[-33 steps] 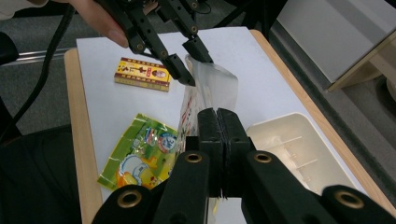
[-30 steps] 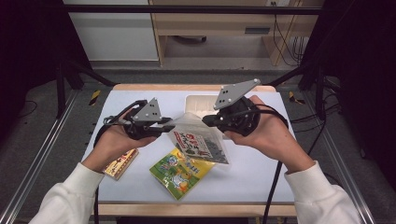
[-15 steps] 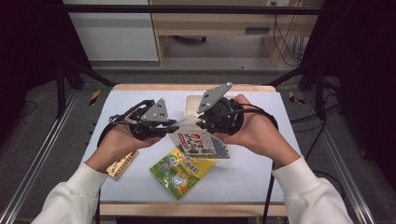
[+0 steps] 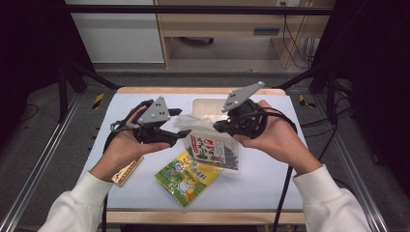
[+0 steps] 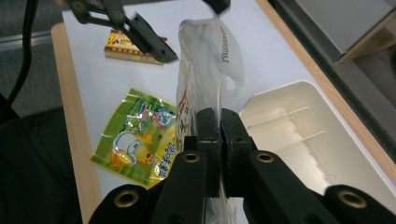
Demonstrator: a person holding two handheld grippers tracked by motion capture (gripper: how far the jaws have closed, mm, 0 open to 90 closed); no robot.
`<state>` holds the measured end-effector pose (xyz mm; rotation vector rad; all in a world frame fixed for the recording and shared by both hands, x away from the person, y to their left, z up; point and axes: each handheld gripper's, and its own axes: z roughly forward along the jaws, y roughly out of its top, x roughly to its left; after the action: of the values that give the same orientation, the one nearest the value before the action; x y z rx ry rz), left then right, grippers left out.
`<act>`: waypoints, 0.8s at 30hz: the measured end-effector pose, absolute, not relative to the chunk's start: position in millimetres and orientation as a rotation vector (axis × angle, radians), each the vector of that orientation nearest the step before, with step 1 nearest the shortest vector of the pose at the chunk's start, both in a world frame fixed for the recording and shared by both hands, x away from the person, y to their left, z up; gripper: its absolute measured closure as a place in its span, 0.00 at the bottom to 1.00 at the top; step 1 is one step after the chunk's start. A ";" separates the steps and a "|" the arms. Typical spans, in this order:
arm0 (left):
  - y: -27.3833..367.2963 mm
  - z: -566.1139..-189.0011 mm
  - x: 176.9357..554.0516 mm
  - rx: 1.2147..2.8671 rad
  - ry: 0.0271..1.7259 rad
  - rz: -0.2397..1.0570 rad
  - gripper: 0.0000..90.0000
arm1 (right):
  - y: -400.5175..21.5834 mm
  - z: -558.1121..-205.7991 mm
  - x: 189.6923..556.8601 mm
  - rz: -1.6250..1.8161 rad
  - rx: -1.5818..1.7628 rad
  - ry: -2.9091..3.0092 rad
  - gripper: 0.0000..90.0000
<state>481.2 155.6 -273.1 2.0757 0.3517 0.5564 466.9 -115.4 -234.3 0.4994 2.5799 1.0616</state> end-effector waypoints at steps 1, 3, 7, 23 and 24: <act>160.1 -271.2 480.2 2.038 0.380 0.538 0.29 | -121.0 -232.6 465.1 1.071 0.519 2.564 0.99; 170.3 -269.7 477.8 1.966 0.436 0.503 0.26 | -131.7 -229.2 462.6 1.094 0.552 2.541 0.98; 192.2 -284.0 470.1 1.940 0.539 0.520 0.22 | -157.3 -217.4 456.6 1.178 0.625 2.469 0.99; 250.6 -417.4 464.4 1.960 0.842 0.442 0.14 | -200.7 -180.4 509.2 1.287 0.871 2.206 0.99; 252.8 -419.5 462.6 1.957 0.853 0.449 0.14 | -200.9 -178.6 513.4 1.282 0.881 2.189 0.99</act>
<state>462.6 252.8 -419.5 1.9572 0.8527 0.4492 513.4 -200.9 -178.6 0.8807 2.1887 1.2824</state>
